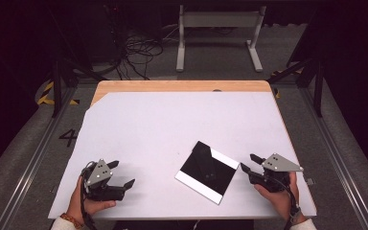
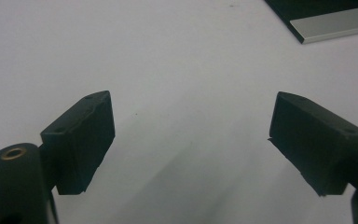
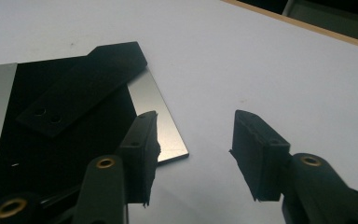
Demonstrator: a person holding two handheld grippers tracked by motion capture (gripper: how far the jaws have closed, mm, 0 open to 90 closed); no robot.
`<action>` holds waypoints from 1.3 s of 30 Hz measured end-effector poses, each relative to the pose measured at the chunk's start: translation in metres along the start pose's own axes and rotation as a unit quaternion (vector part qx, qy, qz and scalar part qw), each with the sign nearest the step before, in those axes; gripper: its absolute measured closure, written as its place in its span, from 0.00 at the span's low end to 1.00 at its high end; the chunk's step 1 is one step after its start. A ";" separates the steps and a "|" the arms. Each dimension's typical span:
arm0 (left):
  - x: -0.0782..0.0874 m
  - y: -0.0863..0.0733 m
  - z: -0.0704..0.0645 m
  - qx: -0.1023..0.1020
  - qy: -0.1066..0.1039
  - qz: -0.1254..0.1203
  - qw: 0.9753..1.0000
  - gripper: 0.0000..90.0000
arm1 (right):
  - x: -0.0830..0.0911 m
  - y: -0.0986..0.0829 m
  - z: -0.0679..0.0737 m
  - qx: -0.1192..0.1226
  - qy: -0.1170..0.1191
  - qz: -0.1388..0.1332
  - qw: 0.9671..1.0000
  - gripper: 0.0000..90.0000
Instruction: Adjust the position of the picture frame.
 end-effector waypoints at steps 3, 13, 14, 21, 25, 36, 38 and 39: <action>-0.002 0.000 -0.002 -0.004 -0.005 0.006 1.000 0.18 | -0.001 -0.001 0.000 0.004 0.004 0.002 1.000 0.63; -0.009 0.002 -0.011 -0.013 -0.023 0.014 1.000 0.18 | -0.006 -0.002 0.001 0.006 0.001 0.013 1.000 0.70; -0.011 0.002 -0.013 -0.015 -0.027 0.015 0.999 0.18 | -0.006 -0.002 0.001 0.007 0.003 0.015 1.000 0.70; -0.009 0.010 -0.025 -0.051 -0.031 0.001 0.998 0.33 | -0.007 -0.002 0.008 0.025 0.028 0.016 0.999 0.83; -0.014 0.012 -0.026 -0.048 -0.053 0.011 0.997 0.43 | -0.009 -0.003 0.010 0.034 0.036 0.021 0.999 0.89; -0.044 0.020 -0.042 -0.067 -0.093 0.057 0.992 0.90 | -0.024 -0.005 0.012 0.040 0.040 0.047 0.997 0.94; -0.052 0.021 -0.047 -0.077 -0.103 0.068 0.989 0.94 | -0.025 -0.007 0.010 0.037 0.038 0.050 0.997 0.95; -0.055 0.022 -0.048 -0.082 -0.105 0.072 0.988 0.96 | -0.026 -0.007 0.009 0.036 0.036 0.053 0.997 0.95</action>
Point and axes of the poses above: each handheld gripper's, and its own axes: x roughly backward along the jaws, y roughly out of its top, z roughly to its left, the point moved 6 cm from there along -x, roughly forward along the jaws, and after that the axes turned 15 degrees about -y, right-handed, at the moved point
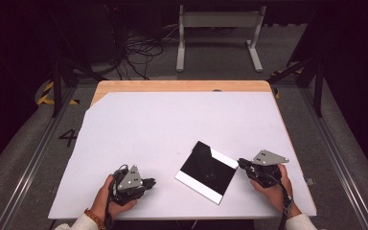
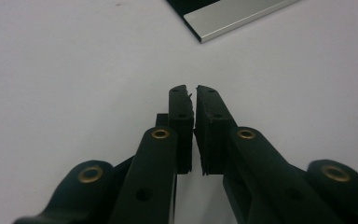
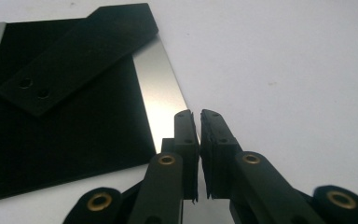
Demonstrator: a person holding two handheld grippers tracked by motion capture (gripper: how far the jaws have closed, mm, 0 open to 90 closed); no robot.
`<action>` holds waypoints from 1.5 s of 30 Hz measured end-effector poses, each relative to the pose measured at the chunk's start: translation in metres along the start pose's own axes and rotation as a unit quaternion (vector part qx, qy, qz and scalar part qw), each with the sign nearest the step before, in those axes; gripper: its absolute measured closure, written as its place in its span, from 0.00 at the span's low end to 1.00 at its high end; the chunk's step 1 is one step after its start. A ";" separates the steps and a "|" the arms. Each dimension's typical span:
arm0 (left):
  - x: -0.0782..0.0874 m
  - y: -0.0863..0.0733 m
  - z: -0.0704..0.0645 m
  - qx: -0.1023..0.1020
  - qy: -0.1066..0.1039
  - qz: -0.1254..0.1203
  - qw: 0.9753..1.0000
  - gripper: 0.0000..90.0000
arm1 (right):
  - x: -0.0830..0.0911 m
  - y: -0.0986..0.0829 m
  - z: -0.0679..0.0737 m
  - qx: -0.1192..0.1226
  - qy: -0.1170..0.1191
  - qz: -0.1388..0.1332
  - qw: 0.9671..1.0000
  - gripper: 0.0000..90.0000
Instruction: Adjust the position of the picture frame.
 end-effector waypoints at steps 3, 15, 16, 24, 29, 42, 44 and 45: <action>-0.006 0.004 -0.001 -0.004 -0.009 0.002 1.000 0.99 | -0.003 -0.001 -0.004 -0.006 -0.003 0.006 1.000 0.97; -0.029 0.019 -0.002 -0.017 -0.029 0.018 0.999 1.00 | -0.009 -0.004 -0.005 -0.002 -0.005 0.017 1.000 0.99; -0.031 0.021 -0.001 -0.016 -0.030 0.018 0.999 1.00 | -0.010 -0.004 -0.005 -0.003 -0.005 0.018 1.000 0.99; -0.045 0.029 -0.001 -0.021 -0.036 0.026 0.999 0.99 | -0.011 -0.004 -0.006 -0.005 -0.006 0.019 1.000 1.00; -0.049 0.034 0.000 -0.018 -0.039 0.025 0.999 0.99 | -0.013 -0.004 -0.005 -0.004 -0.004 0.022 1.000 1.00; -0.057 0.040 0.003 -0.033 -0.032 0.031 0.998 1.00 | -0.017 -0.005 -0.005 -0.002 -0.006 0.027 1.000 1.00; -0.058 0.041 0.004 -0.031 -0.029 0.030 0.999 1.00 | -0.018 -0.005 -0.005 -0.002 -0.007 0.028 1.000 1.00; -0.058 0.041 0.005 -0.031 -0.029 0.029 0.999 1.00 | -0.018 -0.005 -0.006 -0.001 -0.006 0.028 1.000 1.00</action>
Point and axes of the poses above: each handheld gripper's, and its own axes: x roughly backward along the jaws, y roughly out of its top, z roughly to its left, the point moved 6 cm from there along -x, roughly forward along the jaws, and after that the axes turned 15 degrees about -y, right-handed, at the moved point
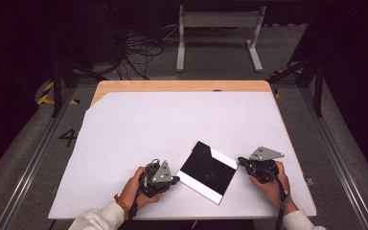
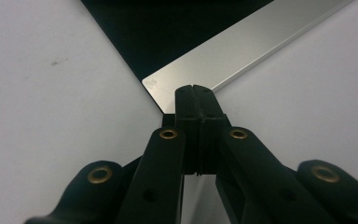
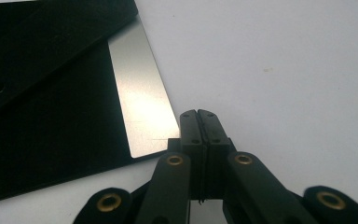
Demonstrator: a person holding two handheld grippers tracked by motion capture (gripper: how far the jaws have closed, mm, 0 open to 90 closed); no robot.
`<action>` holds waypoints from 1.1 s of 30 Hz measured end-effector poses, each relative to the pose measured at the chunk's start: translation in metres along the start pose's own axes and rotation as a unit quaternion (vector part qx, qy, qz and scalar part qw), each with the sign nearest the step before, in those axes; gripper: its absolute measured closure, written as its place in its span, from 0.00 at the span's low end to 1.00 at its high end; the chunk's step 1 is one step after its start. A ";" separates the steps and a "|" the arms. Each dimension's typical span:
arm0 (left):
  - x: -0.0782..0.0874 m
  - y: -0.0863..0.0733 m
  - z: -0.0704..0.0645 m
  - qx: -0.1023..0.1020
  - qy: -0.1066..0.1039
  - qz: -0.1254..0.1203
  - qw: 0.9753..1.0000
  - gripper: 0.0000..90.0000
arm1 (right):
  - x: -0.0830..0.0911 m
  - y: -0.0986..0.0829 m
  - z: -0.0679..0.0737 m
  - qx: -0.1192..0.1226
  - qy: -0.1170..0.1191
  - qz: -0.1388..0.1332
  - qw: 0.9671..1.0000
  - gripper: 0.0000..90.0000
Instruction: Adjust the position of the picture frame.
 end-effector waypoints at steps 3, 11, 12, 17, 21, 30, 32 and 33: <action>0.000 0.000 0.001 0.003 -0.001 0.000 1.000 1.00 | -0.002 0.000 -0.001 0.000 0.001 0.003 1.000 1.00; 0.000 0.001 0.001 -0.001 0.004 0.003 1.000 1.00 | -0.004 0.001 -0.001 0.003 0.001 0.004 1.000 1.00; 0.000 0.001 0.001 -0.001 0.004 0.003 1.000 1.00 | -0.003 0.001 -0.001 0.004 0.001 0.004 1.000 1.00; 0.000 0.001 0.003 0.005 -0.005 0.001 1.000 1.00 | -0.003 0.000 -0.002 0.004 0.009 0.005 1.000 1.00; 0.000 0.002 0.006 0.001 0.002 0.004 1.000 1.00 | -0.003 0.000 -0.003 0.004 0.016 0.005 1.000 1.00; 0.000 0.006 0.019 0.008 0.017 0.006 1.000 1.00 | -0.004 0.000 -0.004 0.009 0.007 0.005 1.000 1.00; -0.001 0.007 0.023 0.012 0.020 0.003 1.000 1.00 | -0.004 0.001 -0.004 0.004 0.010 0.006 1.000 1.00; -0.001 0.007 0.024 0.012 0.022 0.002 1.000 1.00 | -0.004 0.000 -0.005 -0.002 0.013 0.008 1.000 1.00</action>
Point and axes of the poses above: each handheld gripper's, and its own axes: x roughly backward along the jaws, y roughly out of its top, z roughly to its left, the point moved 6 cm from there along -x, roughly forward along the jaws, and after that the axes turned 15 degrees about -y, right-handed, at the moved point
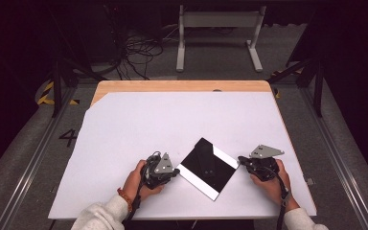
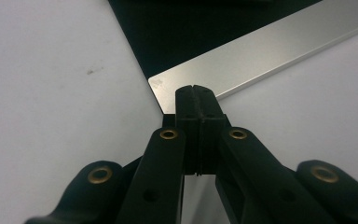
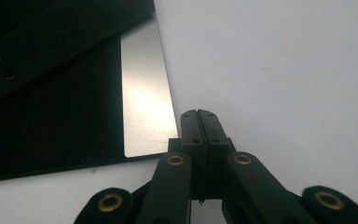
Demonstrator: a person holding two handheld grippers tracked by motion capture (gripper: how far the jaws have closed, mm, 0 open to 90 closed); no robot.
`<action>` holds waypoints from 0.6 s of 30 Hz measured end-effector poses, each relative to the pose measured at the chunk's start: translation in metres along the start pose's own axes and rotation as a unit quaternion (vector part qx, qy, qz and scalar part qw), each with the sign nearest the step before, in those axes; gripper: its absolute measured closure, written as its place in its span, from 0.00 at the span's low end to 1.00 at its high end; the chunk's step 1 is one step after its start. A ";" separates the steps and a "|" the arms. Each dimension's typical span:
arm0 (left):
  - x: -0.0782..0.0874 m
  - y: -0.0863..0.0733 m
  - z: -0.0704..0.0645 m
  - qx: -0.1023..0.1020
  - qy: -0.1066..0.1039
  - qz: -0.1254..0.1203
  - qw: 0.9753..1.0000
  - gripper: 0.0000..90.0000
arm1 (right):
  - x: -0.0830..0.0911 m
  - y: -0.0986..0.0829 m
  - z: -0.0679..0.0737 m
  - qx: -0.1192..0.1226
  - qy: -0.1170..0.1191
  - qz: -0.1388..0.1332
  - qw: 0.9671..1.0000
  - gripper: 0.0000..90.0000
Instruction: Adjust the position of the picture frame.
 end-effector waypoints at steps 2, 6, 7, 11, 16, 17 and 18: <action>0.000 0.000 0.001 -0.003 0.005 0.002 1.000 1.00 | 0.000 0.000 0.000 -0.004 0.005 0.001 1.000 1.00; 0.000 0.001 0.005 -0.005 0.015 0.006 1.000 1.00 | 0.001 -0.001 -0.001 -0.004 0.010 0.003 1.000 1.00; 0.000 0.002 0.006 -0.006 0.017 0.005 1.000 1.00 | 0.001 -0.001 0.000 -0.002 0.012 0.004 1.000 1.00; 0.001 0.001 0.012 0.001 0.027 0.006 1.000 1.00 | 0.003 -0.001 0.002 0.005 0.020 0.006 1.000 1.00; 0.001 0.003 0.021 0.000 0.043 0.011 0.999 1.00 | 0.005 -0.002 0.005 0.015 0.038 0.006 0.999 1.00; 0.001 0.003 0.022 0.002 0.045 0.012 0.999 1.00 | 0.006 -0.002 0.006 0.017 0.043 0.006 0.999 1.00; 0.001 0.004 0.025 0.004 0.043 0.008 0.999 1.00 | 0.007 -0.002 0.006 0.015 0.046 0.005 0.999 1.00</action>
Point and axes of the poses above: each handheld gripper's, and its own axes: x roughly backward along the jaws, y roughly out of its top, z roughly to its left, the point moved 6 cm from there along -x, roughly forward along the jaws, and after that the axes turned 15 degrees about -y, right-handed, at the moved point
